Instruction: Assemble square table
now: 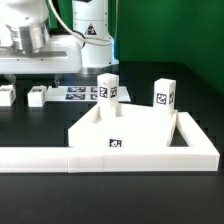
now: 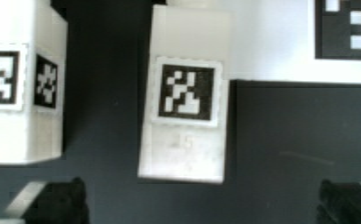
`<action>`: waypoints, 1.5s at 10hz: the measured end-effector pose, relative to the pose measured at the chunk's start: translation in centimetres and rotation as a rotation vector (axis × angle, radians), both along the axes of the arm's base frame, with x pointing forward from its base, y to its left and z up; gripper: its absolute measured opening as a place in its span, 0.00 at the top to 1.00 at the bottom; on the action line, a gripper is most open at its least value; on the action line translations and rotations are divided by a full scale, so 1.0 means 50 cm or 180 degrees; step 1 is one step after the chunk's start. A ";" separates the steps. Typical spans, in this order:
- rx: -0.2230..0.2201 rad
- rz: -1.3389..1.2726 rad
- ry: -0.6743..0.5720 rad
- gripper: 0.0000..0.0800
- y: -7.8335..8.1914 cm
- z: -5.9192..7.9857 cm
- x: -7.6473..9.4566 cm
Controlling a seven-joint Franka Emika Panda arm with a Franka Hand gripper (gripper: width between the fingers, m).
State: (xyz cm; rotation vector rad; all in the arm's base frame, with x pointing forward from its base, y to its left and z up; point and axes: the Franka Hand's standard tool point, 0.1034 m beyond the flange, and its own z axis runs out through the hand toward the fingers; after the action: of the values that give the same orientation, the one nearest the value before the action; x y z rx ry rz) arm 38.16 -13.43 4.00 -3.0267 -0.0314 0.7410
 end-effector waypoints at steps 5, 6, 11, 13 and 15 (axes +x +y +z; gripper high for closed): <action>-0.0087 0.0064 0.0691 0.19 -0.011 -0.025 -0.018; -0.0116 0.0057 0.0565 0.19 -0.017 -0.037 -0.023; -0.0119 0.0016 0.0455 0.19 -0.025 -0.059 -0.043; -0.0143 0.0021 0.0496 0.19 -0.022 -0.061 -0.045; -0.0137 0.0030 0.0519 0.19 -0.018 -0.063 -0.053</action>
Offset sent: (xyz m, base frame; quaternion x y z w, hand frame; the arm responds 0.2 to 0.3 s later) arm 0.0000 0.0000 0.0000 0.0000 -0.1938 0.0000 0.9810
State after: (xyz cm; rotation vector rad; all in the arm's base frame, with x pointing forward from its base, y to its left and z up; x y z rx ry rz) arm 35.53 -14.33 0.84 -2.9964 -0.0266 0.9991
